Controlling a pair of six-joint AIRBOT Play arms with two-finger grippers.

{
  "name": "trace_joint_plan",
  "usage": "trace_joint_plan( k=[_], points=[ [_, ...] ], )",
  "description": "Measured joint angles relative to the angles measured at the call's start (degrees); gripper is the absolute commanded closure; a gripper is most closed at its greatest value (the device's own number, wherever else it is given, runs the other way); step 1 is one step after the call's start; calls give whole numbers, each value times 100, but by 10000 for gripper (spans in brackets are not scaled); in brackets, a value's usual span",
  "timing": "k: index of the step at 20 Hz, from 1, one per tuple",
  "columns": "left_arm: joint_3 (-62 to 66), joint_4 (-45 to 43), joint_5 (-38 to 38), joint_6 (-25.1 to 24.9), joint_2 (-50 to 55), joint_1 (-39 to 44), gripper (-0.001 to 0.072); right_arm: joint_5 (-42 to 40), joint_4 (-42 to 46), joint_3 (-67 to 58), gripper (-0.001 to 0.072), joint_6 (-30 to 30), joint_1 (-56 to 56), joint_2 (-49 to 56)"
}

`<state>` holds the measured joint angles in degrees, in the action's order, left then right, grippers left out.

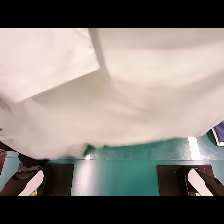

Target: Fold the shirts.

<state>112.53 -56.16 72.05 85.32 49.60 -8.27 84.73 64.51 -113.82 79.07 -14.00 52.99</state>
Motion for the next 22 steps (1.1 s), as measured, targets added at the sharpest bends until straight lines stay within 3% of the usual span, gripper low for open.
trace_joint_plan(
  k=[4, 9, 17, 22],
  points=[
    [-1517, -17, 155, -15, 737, 0, 674, 280, 262, 876, 698, 68, 575, 1069],
    [-2614, -13, -142, -236, 2415, 2, 674, 334, 647, 1543, 698, 205, 1176, 2835],
    [-2199, 367, -1331, -680, 4343, 0, 674, -57, 732, 72, 697, 280, 1530, 5198],
    [-2004, -85, -719, -831, 4513, 24, 674, -249, 916, 315, 697, 289, 1565, 5097]
  ],
)
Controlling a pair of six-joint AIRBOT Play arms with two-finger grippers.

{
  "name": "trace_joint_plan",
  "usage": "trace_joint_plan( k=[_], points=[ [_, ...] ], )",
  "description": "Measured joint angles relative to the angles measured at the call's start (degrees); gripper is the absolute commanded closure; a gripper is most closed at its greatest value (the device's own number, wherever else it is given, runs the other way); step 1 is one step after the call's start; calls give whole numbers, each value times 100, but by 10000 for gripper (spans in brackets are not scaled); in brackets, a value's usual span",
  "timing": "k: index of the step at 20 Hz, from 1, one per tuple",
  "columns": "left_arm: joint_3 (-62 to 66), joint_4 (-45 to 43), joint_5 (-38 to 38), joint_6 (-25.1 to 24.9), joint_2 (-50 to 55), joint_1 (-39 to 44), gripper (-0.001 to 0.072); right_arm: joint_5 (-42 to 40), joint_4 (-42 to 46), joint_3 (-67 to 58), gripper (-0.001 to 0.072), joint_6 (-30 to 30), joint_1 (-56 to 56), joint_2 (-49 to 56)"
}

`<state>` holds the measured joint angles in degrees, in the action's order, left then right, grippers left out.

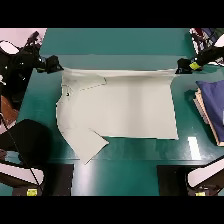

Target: Fold the shirts.

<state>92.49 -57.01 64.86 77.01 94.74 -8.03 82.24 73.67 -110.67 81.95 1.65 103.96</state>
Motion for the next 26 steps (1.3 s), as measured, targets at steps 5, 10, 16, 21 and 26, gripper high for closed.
trace_joint_plan(
  k=[5, 10, 16, 21, 26],
  points=[
    [-719, -555, 396, 24, 37, 164, 673, -321, 197, 1246, 696, 4, 0, -474],
    [-1259, -702, 273, 173, 39, 232, 235, -415, -98, 2085, 238, 13, -52, -706],
    [-1818, -883, 833, 378, -734, 258, 234, -118, -378, 2470, 239, 13, -221, -1447],
    [-3724, -1156, 898, 662, -2503, 269, 233, -140, -363, 3407, 242, 9, -289, -2516],
    [-5748, -1093, 800, 1252, -4194, 267, 234, -599, -361, 4242, 242, 4, -177, -3375]
  ],
)
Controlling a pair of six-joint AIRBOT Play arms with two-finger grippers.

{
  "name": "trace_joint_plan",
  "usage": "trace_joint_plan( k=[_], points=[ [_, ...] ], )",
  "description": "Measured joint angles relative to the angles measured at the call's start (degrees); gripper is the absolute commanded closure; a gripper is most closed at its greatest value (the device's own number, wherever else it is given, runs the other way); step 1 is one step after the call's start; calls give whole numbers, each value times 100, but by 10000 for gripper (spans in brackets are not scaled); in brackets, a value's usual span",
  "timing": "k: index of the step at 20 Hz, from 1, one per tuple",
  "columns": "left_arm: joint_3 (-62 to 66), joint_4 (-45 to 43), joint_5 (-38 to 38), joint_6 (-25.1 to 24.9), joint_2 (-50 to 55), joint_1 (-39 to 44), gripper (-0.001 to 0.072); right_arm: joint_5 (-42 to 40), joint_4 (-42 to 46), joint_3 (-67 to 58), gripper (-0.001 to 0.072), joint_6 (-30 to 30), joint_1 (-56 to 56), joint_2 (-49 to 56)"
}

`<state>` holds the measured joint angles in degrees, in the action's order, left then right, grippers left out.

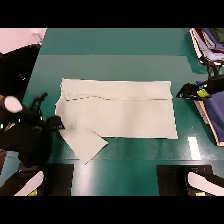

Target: Fold the shirts.

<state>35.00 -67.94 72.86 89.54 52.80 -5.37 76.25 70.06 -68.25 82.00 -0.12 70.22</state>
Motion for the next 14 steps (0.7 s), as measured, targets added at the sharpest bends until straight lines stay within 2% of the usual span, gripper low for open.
trace_joint_plan(
  k=[5, 10, 12, 13, 14],
  points=[
    [-1082, 439, -352, 232, -549, 2, 234, -136, -11, 129, 242, 0, 57, -271],
    [-1499, 1040, -909, 190, -664, 2, 237, -166, -17, 79, 242, 0, 107, -409],
    [-1576, 1217, -1296, 101, -667, 4, 605, -192, -63, 70, 242, 0, 109, -481],
    [-1602, 1215, -1440, 61, -658, 2, 673, -195, -79, 70, 242, 0, 109, -518],
    [-1606, 1303, -1572, 13, -662, 2, 674, -190, -105, 68, 242, 0, 105, -540]
  ],
)
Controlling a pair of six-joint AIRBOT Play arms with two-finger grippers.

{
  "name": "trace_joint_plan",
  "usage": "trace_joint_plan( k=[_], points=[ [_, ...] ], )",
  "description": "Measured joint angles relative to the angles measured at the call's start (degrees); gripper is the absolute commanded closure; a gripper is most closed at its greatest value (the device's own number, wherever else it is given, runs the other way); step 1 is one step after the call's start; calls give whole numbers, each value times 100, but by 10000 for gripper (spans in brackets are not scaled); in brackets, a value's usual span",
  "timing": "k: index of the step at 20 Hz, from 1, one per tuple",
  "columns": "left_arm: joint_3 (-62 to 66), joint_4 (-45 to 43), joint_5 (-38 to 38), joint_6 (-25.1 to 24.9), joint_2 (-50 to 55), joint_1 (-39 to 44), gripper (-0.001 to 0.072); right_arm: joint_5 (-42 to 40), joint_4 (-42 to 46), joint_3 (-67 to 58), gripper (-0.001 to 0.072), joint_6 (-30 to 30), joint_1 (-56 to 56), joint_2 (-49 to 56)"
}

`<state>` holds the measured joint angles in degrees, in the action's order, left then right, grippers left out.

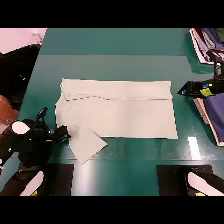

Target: Fold the shirts.

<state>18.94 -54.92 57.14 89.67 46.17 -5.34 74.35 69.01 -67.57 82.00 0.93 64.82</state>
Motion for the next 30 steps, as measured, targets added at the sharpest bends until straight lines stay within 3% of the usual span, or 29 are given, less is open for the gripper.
trace_joint_plan(
  k=[4, 8, 12, 16, 17, 20, 25, 30],
  points=[
    [208, 297, -26, -243, -13, 2, 675, 378, -11, 258, 242, 0, -356, -50],
    [671, 385, 273, -476, -15, 0, 674, 739, 9, 1327, 240, -81, -1220, -170],
    [935, 420, 413, -562, -15, 0, 674, 728, -46, 2638, 244, -264, -1943, -66],
    [1012, 422, 470, -597, -15, 0, 674, 474, -507, 3294, 298, -481, -1996, 186],
    [1019, 411, 496, -599, -15, 0, 674, 422, -619, 3368, 429, -514, -1910, 236],
    [1036, 251, 636, -601, -15, 0, 675, 94, -640, 3495, 697, -588, -1650, 267],
    [1239, -481, 1593, -549, -57, 0, 676, -170, -350, 3571, 696, -728, -1537, -354],
    [1716, -800, 2649, -308, -450, 4, 676, 909, 398, 3453, 697, -761, -1847, -1464]
  ],
)
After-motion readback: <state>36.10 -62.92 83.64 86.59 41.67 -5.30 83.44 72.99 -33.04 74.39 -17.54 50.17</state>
